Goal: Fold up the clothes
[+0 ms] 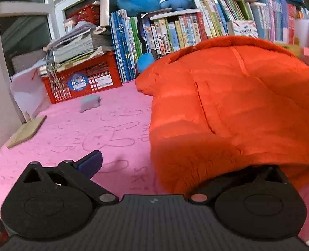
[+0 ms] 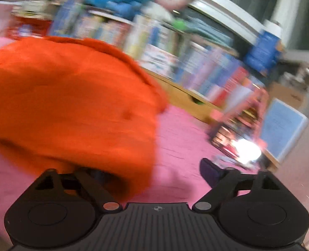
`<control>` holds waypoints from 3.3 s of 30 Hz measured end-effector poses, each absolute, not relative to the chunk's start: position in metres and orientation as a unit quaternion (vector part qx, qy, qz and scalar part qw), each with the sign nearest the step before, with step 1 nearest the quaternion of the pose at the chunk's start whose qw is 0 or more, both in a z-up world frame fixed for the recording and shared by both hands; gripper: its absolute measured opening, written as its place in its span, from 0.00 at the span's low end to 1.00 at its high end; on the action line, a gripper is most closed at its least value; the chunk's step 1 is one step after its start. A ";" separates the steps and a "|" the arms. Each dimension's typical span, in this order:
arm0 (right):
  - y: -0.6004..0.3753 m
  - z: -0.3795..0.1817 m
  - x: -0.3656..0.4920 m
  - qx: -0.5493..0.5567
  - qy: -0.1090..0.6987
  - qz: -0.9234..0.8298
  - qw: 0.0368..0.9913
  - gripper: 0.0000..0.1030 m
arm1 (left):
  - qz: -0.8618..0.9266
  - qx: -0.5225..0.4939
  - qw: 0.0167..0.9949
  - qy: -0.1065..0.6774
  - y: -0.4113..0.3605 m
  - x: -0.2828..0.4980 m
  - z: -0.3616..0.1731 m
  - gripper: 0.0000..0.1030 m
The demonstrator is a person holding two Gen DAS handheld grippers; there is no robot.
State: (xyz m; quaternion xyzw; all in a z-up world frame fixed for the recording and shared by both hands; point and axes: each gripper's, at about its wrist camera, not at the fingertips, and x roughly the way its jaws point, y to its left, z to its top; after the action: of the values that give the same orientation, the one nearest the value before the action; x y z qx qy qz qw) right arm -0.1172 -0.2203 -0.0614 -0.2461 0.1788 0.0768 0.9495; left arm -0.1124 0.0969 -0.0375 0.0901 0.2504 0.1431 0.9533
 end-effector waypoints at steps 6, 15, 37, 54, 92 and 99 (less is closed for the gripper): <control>-0.179 -0.041 -0.156 -0.265 0.128 0.213 0.932 0.99 | 0.185 0.048 0.947 0.260 0.139 -0.130 -0.033 1.00; -0.117 -0.013 -0.105 -0.144 0.118 0.275 0.943 1.00 | 0.052 -0.117 0.971 0.203 0.170 -0.167 0.006 1.00; -0.099 -0.060 -0.039 -0.059 0.291 0.246 0.923 1.00 | 0.089 0.045 0.954 0.284 0.047 -0.027 -0.034 1.00; -0.067 -0.063 -0.057 -0.206 0.248 0.182 0.929 1.00 | 0.077 0.003 0.941 0.329 0.062 -0.018 -0.057 1.00; -0.183 -0.066 -0.044 -0.182 0.253 0.017 0.950 1.00 | 0.082 -0.003 0.945 0.317 0.065 -0.023 -0.057 1.00; -0.172 -0.039 -0.031 -0.178 0.216 0.036 0.959 1.00 | 0.082 -0.005 0.945 0.317 0.064 -0.023 -0.056 1.00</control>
State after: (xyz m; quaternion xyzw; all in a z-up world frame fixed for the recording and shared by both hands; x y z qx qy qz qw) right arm -0.0315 -0.1719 -0.0386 -0.1784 0.2156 0.0363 0.9593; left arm -0.0230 0.0645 -0.0563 -0.0051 0.3171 0.0817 0.9449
